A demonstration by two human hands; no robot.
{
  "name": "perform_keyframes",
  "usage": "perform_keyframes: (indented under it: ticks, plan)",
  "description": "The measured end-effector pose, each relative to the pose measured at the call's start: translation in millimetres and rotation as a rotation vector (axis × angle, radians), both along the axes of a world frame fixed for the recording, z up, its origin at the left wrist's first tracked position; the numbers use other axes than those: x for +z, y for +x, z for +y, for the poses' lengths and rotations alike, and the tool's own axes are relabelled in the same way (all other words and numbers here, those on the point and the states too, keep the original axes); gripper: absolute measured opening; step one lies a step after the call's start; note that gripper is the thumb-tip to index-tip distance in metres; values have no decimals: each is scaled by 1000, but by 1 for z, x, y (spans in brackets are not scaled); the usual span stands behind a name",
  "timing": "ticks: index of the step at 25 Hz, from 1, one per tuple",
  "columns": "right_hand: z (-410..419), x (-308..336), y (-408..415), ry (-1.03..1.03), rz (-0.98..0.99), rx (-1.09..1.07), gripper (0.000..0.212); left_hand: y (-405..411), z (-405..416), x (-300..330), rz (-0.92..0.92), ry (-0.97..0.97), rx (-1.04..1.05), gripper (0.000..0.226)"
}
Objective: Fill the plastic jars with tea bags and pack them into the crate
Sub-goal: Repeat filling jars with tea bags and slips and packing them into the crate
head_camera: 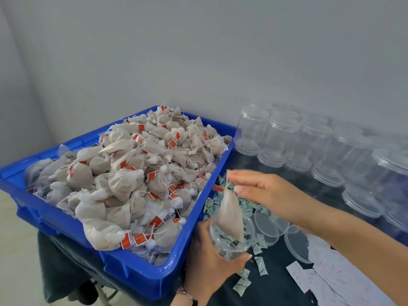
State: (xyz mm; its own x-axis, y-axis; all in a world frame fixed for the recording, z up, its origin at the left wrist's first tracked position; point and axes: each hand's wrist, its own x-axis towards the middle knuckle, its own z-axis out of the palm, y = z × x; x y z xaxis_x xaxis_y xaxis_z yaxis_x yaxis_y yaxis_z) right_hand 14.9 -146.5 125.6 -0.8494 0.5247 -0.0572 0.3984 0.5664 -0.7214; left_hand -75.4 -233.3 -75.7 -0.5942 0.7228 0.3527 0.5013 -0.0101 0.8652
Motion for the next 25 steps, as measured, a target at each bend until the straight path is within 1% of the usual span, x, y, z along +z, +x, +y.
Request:
perform_keyframes:
  ticks: [2,3,5,6,7,8,9,11,12,13,14,16,19,21,23,25]
  plan:
    - [-2,-11,1,133,-160,32,30,0,-1,2,2,6,-7,96]
    - [-5,-15,-1,222,-159,14,27,0,-1,3,-20,9,-17,95]
    - [-11,-18,-18,316,-29,-32,18,1,-1,6,-65,9,-34,93]
    - [-12,-20,-32,326,22,-7,17,1,-1,8,-83,10,-42,92]
    - [-12,-24,-50,353,27,44,20,1,-1,10,-102,13,-56,92]
    - [-13,-31,-69,407,-26,96,24,1,-1,11,-113,14,-69,91]
    - [-12,-39,-89,482,-120,136,25,1,0,13,-113,23,-73,91]
    - [-12,-57,-123,636,-344,175,18,0,0,17,-95,50,-69,84]
    - [-13,-64,-133,670,-431,182,12,-1,0,18,-92,44,-70,81]
    - [-13,-68,-138,683,-466,184,10,-1,0,19,-96,32,-74,81]
    - [-12,-69,-140,689,-460,174,11,-1,0,17,-107,22,-79,83]
    - [-9,-58,-131,698,-364,139,15,0,1,13,-153,11,-97,89]
    - [-5,-21,-96,502,-131,34,15,1,0,9,-188,-39,-93,94]
    - [-2,5,-64,466,-16,-13,10,1,-1,9,-163,-62,-76,95]
    - [0,23,-33,480,29,-32,16,0,-2,8,-120,-72,-49,98]
    - [1,26,-11,459,-38,-37,14,0,-2,7,-92,-58,-38,98]
